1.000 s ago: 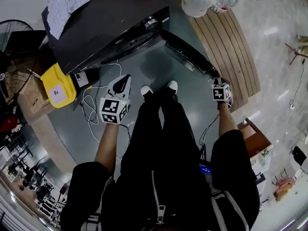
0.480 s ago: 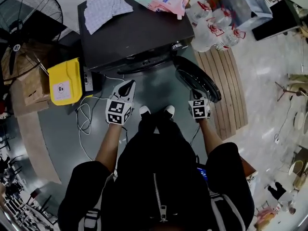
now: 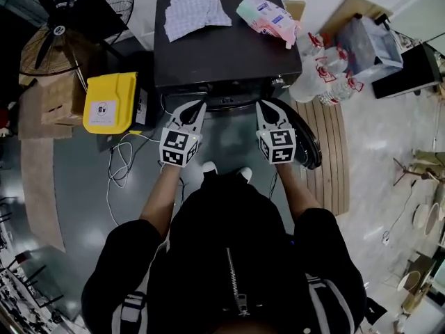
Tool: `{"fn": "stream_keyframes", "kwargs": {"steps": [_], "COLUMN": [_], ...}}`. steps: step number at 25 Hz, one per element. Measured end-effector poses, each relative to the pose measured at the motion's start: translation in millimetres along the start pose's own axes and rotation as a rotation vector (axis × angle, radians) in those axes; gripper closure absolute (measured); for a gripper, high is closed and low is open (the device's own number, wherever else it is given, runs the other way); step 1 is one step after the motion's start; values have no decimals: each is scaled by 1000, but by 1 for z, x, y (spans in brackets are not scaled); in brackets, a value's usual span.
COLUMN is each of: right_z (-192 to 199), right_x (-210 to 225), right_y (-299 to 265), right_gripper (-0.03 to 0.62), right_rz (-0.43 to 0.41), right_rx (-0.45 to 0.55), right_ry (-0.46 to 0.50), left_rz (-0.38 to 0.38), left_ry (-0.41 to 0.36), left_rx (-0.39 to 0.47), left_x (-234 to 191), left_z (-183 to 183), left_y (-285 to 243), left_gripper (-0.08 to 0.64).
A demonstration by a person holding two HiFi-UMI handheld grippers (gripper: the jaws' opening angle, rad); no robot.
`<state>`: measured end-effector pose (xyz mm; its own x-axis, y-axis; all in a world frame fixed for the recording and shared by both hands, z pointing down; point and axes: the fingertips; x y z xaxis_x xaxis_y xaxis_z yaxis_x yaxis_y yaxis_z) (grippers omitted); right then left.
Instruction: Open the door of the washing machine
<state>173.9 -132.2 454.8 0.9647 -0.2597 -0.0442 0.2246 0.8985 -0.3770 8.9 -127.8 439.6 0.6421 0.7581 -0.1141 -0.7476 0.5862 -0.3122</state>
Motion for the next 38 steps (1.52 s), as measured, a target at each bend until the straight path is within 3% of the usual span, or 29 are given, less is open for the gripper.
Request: {"fn": "stream_keyframes", "kwargs": {"steps": [6,12,38], "right_z": [-80,-116,-116], "right_x": [-19,-18,-5], "right_y": [15,29,43], "right_gripper": [589,591,591], "right_rz": [-47,-63,-101], "right_rx": [159,239,259], "right_ry": [-13,-18,-18], "left_rz": [-38,-53,-46], "left_ry": [-43,-70,-76], "left_rx": [85,126,128], "left_x": [-9,-6,14], "left_z": [-42,-67,-73], "left_y": [20,23,6], "left_gripper": [557,557,557]}}
Point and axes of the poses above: the fingertips, and each gripper's own axes: y backward along the fingers, x to its right, z out of its underside, and after that the axes turned 13 degrees about z, right-handed
